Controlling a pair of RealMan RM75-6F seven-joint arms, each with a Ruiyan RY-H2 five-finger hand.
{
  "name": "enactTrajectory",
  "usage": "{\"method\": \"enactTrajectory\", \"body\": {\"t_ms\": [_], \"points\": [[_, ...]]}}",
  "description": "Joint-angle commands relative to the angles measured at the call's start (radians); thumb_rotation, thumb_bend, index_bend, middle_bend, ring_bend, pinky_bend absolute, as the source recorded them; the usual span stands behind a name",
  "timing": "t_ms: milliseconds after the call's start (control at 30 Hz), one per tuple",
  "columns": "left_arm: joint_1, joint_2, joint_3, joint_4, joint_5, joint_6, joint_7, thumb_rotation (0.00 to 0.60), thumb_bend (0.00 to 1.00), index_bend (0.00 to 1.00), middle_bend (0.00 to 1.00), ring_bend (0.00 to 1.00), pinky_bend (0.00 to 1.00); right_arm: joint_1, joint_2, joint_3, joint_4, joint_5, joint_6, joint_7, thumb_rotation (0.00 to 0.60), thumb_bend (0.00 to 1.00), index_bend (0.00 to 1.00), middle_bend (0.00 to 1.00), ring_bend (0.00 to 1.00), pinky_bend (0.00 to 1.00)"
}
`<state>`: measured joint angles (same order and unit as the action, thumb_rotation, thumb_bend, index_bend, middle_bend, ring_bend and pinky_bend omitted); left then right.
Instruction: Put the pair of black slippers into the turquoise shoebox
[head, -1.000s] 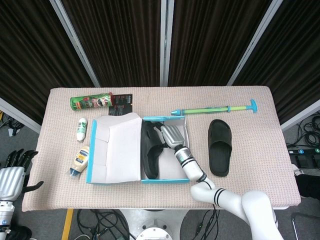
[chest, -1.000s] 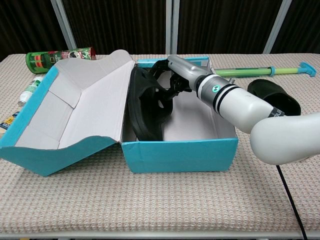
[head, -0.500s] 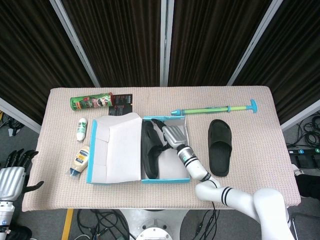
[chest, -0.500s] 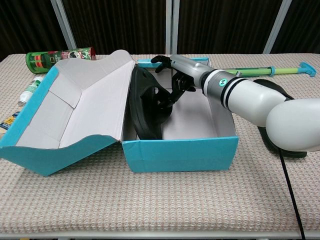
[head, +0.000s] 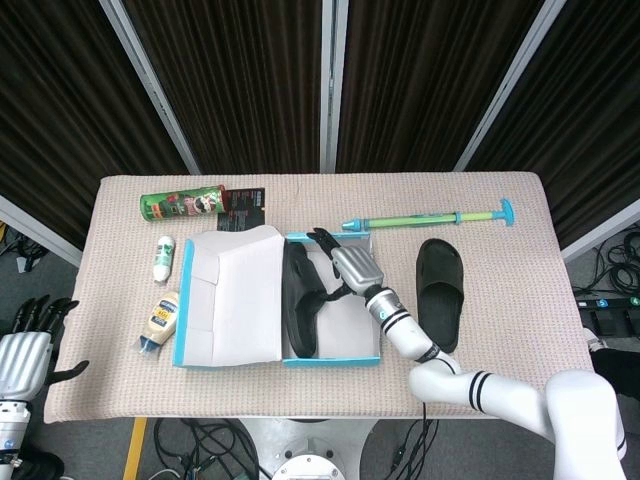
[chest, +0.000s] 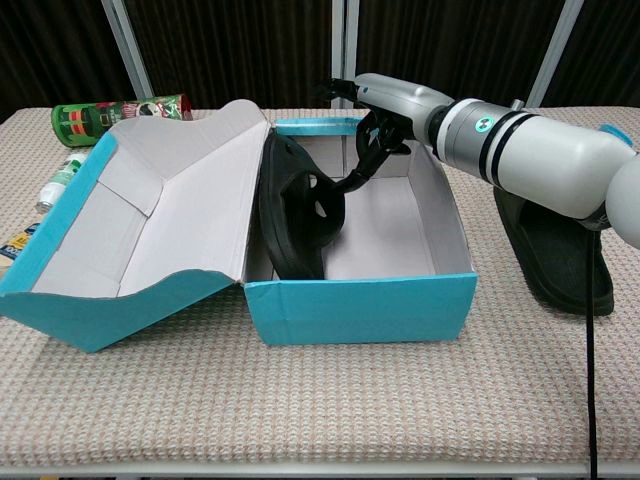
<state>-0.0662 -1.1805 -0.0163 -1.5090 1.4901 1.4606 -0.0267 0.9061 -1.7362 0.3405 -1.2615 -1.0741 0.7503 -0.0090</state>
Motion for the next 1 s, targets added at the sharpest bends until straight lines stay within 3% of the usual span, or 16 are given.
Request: {"method": "enactTrajectory", "body": {"t_ms": [33,167,300,433,667,1000], "points": [[0.001,0.004,0.002,-0.003,0.0,-0.001,-0.004,0.6,0.03,0.17,0.12,0.04,0.03,-0.008,0.036,0.004,-0.056,-0.027,0.013,0.025,0.6,0.02,0.0,0.01,0.59,0.9],[0.003,0.009,0.003,-0.006,0.0,0.001,-0.004,0.6,0.03,0.17,0.12,0.04,0.03,-0.022,0.106,-0.011,-0.154,-0.081,0.017,0.048,0.6,0.27,0.02,0.12,0.64,0.9],[0.002,0.009,0.004,-0.013,0.0,-0.001,0.006,0.6,0.03,0.17,0.12,0.04,0.03,-0.034,0.153,-0.034,-0.237,-0.123,0.015,0.074,0.6,0.39,0.08,0.18,0.65,0.91],[0.002,0.012,0.003,-0.019,0.002,0.002,0.011,0.6,0.03,0.16,0.12,0.04,0.03,-0.034,0.174,-0.063,-0.277,-0.145,-0.008,0.091,0.6,0.46,0.1,0.21,0.66,0.91],[0.004,0.012,0.005,-0.019,-0.002,0.0,0.013,0.6,0.03,0.17,0.12,0.04,0.03,-0.008,0.147,-0.084,-0.254,-0.122,-0.042,0.086,0.6,0.62,0.1,0.22,0.66,0.91],[0.007,0.005,0.007,-0.008,-0.006,-0.003,0.001,0.6,0.03,0.17,0.12,0.04,0.03,0.011,0.125,-0.1,-0.226,-0.094,-0.049,0.061,0.6,0.63,0.1,0.23,0.66,0.91]]}}
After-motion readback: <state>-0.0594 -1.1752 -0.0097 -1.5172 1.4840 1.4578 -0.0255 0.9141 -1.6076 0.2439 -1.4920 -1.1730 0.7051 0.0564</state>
